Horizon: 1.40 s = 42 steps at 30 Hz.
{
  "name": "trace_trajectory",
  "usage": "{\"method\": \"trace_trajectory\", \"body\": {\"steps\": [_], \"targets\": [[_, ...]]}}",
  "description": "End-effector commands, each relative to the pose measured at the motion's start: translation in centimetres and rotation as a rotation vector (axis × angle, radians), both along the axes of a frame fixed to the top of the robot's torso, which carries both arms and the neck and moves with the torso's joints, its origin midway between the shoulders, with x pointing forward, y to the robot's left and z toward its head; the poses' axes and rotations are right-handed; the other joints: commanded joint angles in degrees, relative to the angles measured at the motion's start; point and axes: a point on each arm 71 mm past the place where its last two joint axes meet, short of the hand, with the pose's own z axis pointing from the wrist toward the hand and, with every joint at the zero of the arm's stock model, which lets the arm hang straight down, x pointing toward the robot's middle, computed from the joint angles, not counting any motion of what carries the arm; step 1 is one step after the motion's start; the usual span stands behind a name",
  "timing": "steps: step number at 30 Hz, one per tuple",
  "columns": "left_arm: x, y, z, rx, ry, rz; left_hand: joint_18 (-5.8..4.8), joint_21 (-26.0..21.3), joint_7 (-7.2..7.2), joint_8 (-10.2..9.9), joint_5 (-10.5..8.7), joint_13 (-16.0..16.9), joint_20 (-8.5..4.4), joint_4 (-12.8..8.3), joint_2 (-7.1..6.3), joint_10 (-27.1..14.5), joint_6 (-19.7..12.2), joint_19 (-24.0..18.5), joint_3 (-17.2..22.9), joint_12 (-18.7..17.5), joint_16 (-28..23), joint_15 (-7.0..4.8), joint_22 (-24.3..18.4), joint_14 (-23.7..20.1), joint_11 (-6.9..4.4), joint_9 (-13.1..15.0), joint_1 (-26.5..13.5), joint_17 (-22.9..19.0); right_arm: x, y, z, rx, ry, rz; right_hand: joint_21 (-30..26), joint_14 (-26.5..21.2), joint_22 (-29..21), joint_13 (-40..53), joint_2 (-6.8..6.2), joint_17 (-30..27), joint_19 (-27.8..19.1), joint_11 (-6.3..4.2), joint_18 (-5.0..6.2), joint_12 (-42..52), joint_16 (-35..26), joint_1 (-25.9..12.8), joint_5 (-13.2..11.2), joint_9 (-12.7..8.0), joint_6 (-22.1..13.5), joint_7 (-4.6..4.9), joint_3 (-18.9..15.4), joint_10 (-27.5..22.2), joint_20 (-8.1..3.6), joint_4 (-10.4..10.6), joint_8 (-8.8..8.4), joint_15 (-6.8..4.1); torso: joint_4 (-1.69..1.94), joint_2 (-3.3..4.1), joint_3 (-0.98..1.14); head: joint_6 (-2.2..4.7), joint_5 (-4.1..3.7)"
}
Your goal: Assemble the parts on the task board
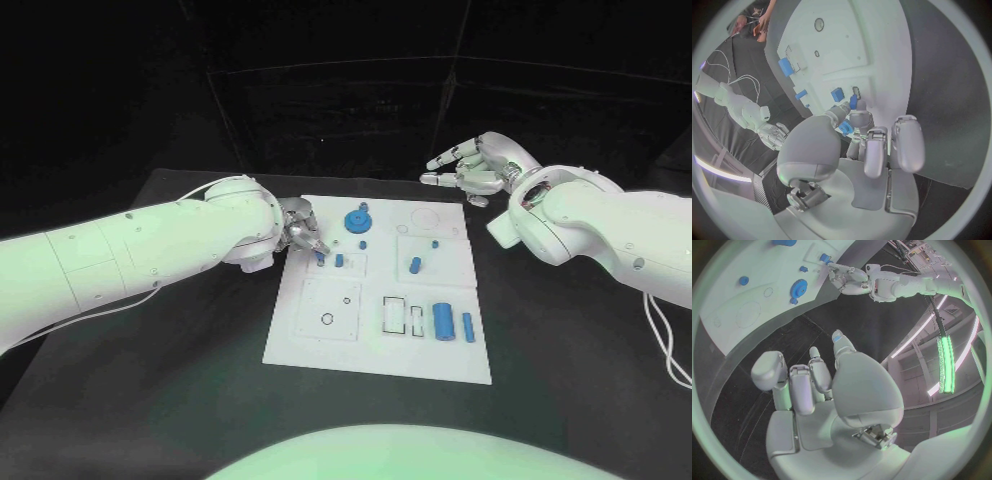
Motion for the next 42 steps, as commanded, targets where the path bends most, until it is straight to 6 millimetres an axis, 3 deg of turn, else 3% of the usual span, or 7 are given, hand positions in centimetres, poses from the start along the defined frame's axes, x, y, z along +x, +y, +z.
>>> {"method": "trace_trajectory", "body": {"steps": [1, 20, 36, 42], "targets": [[-0.21, 0.03, -0.15, 0.049, 0.015, -0.031, -0.19, 0.21, -0.39, 0.13, 0.31, -0.09, -0.06, -3.3, 0.5, 0.21, -0.08, 0.25, 3.58, 0.08, 0.17, -0.46, 0.03, 5.95, -0.06, 0.59, 0.13, 15.09, 0.0, 0.1, 0.15, 0.0, -0.005, 0.011, -0.22, 2.69, -0.1, -0.01, 0.39, 0.1, -0.27, -0.08, 0.99, -0.22, -0.19, -0.11, 0.25, -0.08, 0.02, -0.12, -0.31, -0.27, -0.19, -0.08, 0.2, -0.45, -0.02, -0.01, -0.01, -0.13, 0.03], [-0.59, 0.23, -0.53, 0.079, 0.057, -0.059, -0.18, 0.19, -0.41, 0.22, 0.31, -0.4, -0.08, -3.25, 0.49, 0.1, -0.1, 0.24, 3.67, -0.14, 0.17, -0.48, 0.01, 5.95, -0.07, 0.66, 0.05, 15.09, 0.07, 0.21, 0.13, 0.0, -0.006, 0.013, -0.22, 2.7, -0.08, -0.01, 0.45, 0.12, -0.25, -0.08, 0.98, -0.23, -0.18, -0.08, 0.29, -0.08, 0.02, -0.12, -0.32, -0.27, -0.19, -0.09, 0.21, -0.45, -0.02, 0.01, 0.02, -0.67, 0.0], [-0.63, 0.09, -0.54, 0.08, 0.061, -0.064, -0.18, 0.17, -0.44, 0.41, 0.32, -0.38, -0.1, -3.18, 0.52, 0.15, -0.15, 0.24, 3.89, -0.1, 0.17, -0.51, 0.0, 5.95, -0.11, 0.81, -0.05, 15.09, 0.1, 0.24, 0.12, 0.0, -0.007, 0.013, -0.23, 2.7, -0.08, 0.0, 0.51, 0.13, -0.24, -0.09, 0.98, -0.21, -0.19, -0.05, 0.32, -0.08, 0.01, -0.12, -0.31, -0.26, -0.19, -0.1, 0.22, -0.45, -0.05, 0.03, 0.04, -0.72, 0.04], [-0.37, -0.19, -0.62, 0.085, 0.066, -0.067, -0.21, 0.22, -0.7, 1.49, 0.27, -0.27, -0.24, -2.17, 0.22, 0.37, -0.01, 0.3, 3.92, 0.18, 0.17, -0.67, 0.16, 5.95, -0.28, 1.62, -1.54, 15.09, 0.12, 0.31, 0.11, 0.0, -0.007, 0.014, -0.27, 2.7, -0.16, -0.03, 0.57, 0.11, -0.26, -0.09, 0.99, -0.24, -0.2, -0.04, 0.33, -0.09, 0.0, -0.12, -0.32, -0.27, -0.2, -0.1, 0.23, -0.46, -0.02, 0.0, 0.12, -0.74, 0.11]]}}
